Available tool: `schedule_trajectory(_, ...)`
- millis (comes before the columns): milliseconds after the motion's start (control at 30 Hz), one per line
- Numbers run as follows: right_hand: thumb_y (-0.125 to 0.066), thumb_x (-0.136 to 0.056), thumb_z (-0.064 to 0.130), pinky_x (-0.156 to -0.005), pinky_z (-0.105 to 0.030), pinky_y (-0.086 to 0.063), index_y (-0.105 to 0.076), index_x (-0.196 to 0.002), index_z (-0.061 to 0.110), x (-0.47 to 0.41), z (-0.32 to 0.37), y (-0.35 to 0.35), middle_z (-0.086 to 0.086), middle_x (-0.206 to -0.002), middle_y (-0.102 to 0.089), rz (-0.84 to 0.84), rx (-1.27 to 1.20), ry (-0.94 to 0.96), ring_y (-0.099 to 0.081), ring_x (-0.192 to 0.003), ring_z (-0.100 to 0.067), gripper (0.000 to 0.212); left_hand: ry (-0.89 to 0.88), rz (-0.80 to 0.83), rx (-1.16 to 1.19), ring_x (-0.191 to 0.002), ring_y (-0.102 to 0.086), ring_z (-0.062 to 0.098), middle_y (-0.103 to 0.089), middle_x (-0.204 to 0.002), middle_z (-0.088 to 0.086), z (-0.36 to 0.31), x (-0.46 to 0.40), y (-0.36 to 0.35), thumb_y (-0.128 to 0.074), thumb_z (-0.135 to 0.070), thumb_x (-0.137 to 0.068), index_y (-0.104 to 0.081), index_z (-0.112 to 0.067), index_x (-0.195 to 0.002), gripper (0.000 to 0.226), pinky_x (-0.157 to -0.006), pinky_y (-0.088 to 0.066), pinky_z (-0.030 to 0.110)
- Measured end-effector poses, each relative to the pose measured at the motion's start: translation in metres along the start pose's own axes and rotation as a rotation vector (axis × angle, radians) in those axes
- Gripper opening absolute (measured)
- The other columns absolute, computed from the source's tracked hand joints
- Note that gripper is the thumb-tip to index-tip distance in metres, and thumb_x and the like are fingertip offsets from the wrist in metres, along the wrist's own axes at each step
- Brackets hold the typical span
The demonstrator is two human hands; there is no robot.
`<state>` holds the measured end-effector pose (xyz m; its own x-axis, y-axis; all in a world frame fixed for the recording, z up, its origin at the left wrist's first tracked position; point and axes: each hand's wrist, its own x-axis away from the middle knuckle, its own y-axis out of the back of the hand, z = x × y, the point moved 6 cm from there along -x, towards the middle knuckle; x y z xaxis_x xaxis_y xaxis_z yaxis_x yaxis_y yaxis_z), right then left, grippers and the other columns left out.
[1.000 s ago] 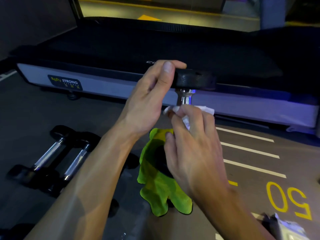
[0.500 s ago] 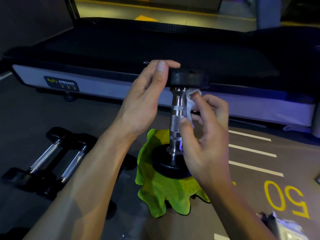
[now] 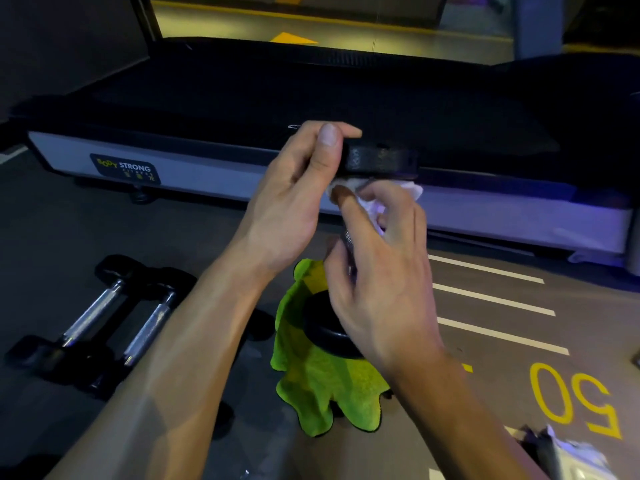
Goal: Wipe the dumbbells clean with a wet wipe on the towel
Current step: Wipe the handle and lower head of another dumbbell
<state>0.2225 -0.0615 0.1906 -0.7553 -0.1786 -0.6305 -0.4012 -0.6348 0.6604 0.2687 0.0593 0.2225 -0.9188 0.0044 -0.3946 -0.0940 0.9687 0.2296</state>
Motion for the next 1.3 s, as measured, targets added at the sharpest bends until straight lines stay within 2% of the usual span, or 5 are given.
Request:
schedule_trajectory(400,-0.063,-0.098,0.004,-0.105,-0.019,-0.040,-0.055,-0.142,0.007,0.011,-0.012,0.004,0.006,-0.139,-0.038,-0.094,-0.350,-0.072,-0.048,-0.127,-0.006,0.045,0.009,-0.029,0.030,-0.103,-0.060,-0.010,-0.067,-0.112,-0.011,0.003,-0.001,0.000,-0.030,-0.032,-0.116,-0.064,-0.021,-0.121,0.036,-0.090,-0.042,0.006)
schedule_trajectory(733,-0.059,-0.093,0.012,-0.080,-0.038,-0.053,-0.056,-0.141,0.019,-0.006,0.000,0.004,-0.003,-0.131,-0.041,-0.009,-0.006,-0.017,-0.049,-0.117,-0.024,0.048,0.008,-0.001,0.019,-0.117,-0.063,0.007,-0.067,-0.125,0.000,0.005,-0.004,-0.002,-0.033,-0.044,-0.111,-0.065,-0.026,-0.122,0.038,-0.098,-0.048,0.017)
schedule_trajectory(933,-0.062,-0.095,0.002,-0.106,-0.025,-0.047,-0.060,-0.138,0.011,0.004,-0.020,0.006,0.004,-0.134,-0.045,-0.117,-0.422,-0.141,-0.053,-0.124,-0.004,0.044,0.008,-0.029,0.017,-0.110,-0.060,-0.007,-0.068,-0.121,-0.005,0.002,0.001,0.003,-0.031,-0.034,-0.115,-0.066,-0.023,-0.122,0.038,-0.092,-0.041,0.005)
schedule_trajectory(1133,-0.061,-0.095,0.020,-0.106,-0.040,-0.053,-0.059,-0.131,0.032,0.004,-0.034,-0.003,0.001,-0.130,-0.062,-0.145,-0.770,-0.456,-0.064,-0.121,-0.010,0.038,-0.001,-0.027,0.040,-0.114,-0.063,0.004,-0.069,-0.123,0.003,0.004,0.001,0.001,-0.032,-0.036,-0.114,-0.066,-0.018,-0.124,0.040,-0.093,-0.042,0.006)
schedule_trajectory(1300,-0.063,-0.097,0.009,-0.111,-0.040,-0.048,-0.060,-0.138,0.008,0.012,-0.017,0.006,0.002,-0.138,-0.056,-0.145,-0.486,-0.199,-0.056,-0.132,-0.016,0.041,-0.013,-0.046,0.035,-0.108,-0.062,-0.006,-0.069,-0.119,-0.003,0.001,0.004,0.003,-0.033,-0.032,-0.115,-0.066,-0.016,-0.124,0.037,-0.092,-0.042,0.005)
